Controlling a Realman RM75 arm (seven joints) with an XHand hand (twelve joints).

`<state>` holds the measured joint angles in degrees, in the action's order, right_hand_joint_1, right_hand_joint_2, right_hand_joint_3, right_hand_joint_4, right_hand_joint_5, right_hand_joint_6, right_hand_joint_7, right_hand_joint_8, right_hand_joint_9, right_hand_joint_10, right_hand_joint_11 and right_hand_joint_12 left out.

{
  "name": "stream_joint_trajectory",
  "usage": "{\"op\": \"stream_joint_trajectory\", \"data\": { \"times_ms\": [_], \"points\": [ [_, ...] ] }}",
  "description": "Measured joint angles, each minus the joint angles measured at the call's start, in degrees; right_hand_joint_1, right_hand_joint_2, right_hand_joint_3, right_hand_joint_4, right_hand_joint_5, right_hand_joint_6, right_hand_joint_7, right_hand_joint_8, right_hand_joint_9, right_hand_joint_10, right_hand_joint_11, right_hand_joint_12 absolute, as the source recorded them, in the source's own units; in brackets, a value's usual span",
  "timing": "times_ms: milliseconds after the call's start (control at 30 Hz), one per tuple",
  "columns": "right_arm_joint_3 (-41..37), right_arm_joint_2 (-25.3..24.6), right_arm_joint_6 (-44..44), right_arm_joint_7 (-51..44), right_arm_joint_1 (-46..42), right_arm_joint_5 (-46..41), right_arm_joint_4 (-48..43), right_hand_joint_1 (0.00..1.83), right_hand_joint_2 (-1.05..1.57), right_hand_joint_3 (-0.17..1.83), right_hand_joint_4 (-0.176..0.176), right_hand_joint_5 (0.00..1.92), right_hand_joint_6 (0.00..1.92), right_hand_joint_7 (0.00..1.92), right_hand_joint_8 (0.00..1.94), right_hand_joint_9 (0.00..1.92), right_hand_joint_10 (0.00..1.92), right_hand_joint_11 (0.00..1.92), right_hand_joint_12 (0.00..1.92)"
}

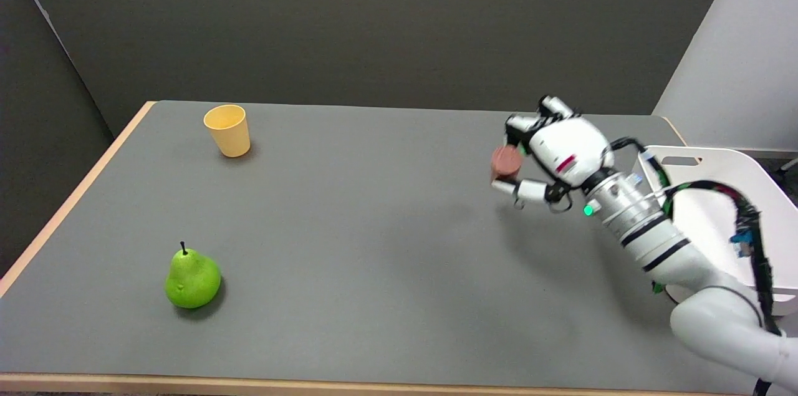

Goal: Pick up the wooden cylinder.

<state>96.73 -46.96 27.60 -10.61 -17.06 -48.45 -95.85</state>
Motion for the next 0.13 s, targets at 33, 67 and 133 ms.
{"op": "stream_joint_trajectory", "data": {
  "times_ms": [33,67,133],
  "points": [
    [-1.09,0.0,0.08,-0.29,-0.11,-0.01,-0.24,0.99,1.06,0.5,-0.08,0.68,1.56,0.64,1.94,0.67,1.92,0.0,1.92],
    [-2.34,0.0,0.22,-0.59,-0.25,-0.03,-0.5,0.99,1.06,0.5,-0.076,0.68,1.56,0.63,1.94,0.67,1.92,0.0,1.92],
    [-4.52,0.0,0.52,-1.07,-0.52,-0.06,-1.0,1.0,1.04,0.5,-0.069,0.7,1.52,0.62,1.94,0.67,1.92,0.12,1.92]
  ]
}}
